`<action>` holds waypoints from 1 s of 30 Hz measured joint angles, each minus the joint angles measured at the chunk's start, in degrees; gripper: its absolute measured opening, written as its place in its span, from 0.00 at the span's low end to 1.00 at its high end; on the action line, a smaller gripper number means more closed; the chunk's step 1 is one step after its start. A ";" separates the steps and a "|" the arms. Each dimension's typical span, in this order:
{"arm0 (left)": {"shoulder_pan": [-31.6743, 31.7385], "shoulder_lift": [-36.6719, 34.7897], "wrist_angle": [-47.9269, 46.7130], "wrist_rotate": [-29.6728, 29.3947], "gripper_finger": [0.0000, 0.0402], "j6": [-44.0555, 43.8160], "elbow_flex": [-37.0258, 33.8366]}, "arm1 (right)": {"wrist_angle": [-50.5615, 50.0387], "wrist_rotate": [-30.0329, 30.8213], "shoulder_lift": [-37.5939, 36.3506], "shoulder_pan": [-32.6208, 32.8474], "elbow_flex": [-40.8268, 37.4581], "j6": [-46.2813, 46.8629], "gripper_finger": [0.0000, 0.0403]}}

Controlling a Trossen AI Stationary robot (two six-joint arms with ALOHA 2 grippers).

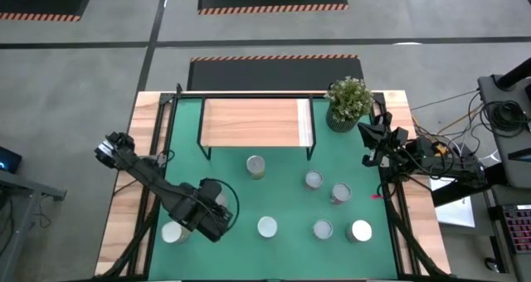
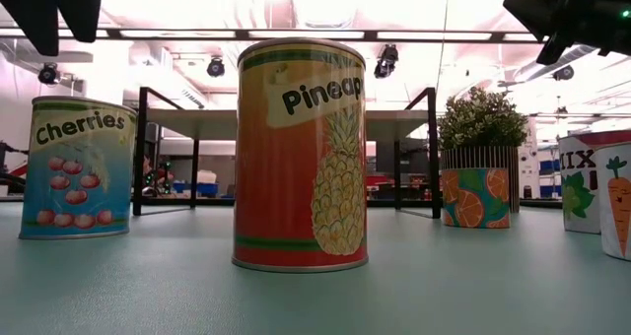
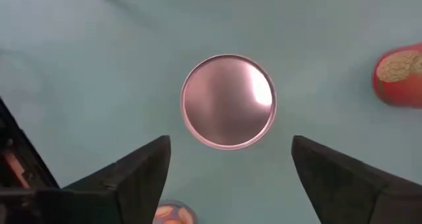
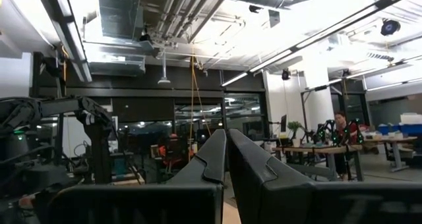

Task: Pick and place cans onto a shelf
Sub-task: Put the canned cherries on the shelf

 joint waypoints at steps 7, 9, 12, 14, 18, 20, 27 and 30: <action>0.94 -0.02 0.93 -0.24 0.79 0.40 -0.55 | 0.02 0.00 0.00 0.01 0.04 -0.02 0.02; 1.12 -0.02 1.27 -0.44 0.84 1.52 -0.84 | 0.02 0.00 0.00 0.00 0.04 -0.02 0.02; 1.06 -0.02 2.53 -0.42 0.90 4.53 -0.94 | 0.02 0.00 0.00 0.02 0.04 -0.02 0.02; 1.03 -0.02 4.50 -0.96 0.93 5.98 -0.92 | -0.01 0.00 0.00 0.00 0.04 -0.02 0.02; 1.94 -0.04 5.56 -1.38 0.97 5.51 -1.23 | -0.03 0.00 0.00 0.00 0.04 -0.50 0.02; 2.34 -0.04 4.77 -1.11 0.97 5.18 -2.03 | -0.03 0.02 0.00 0.02 0.04 -0.78 0.02; 2.58 -0.07 5.20 -0.92 0.94 3.94 -5.09 | -0.07 0.00 0.00 0.01 0.04 -0.92 0.02; 2.60 -0.07 6.25 -0.87 0.94 3.67 -6.51 | -0.20 0.00 0.00 0.00 0.04 -0.92 0.02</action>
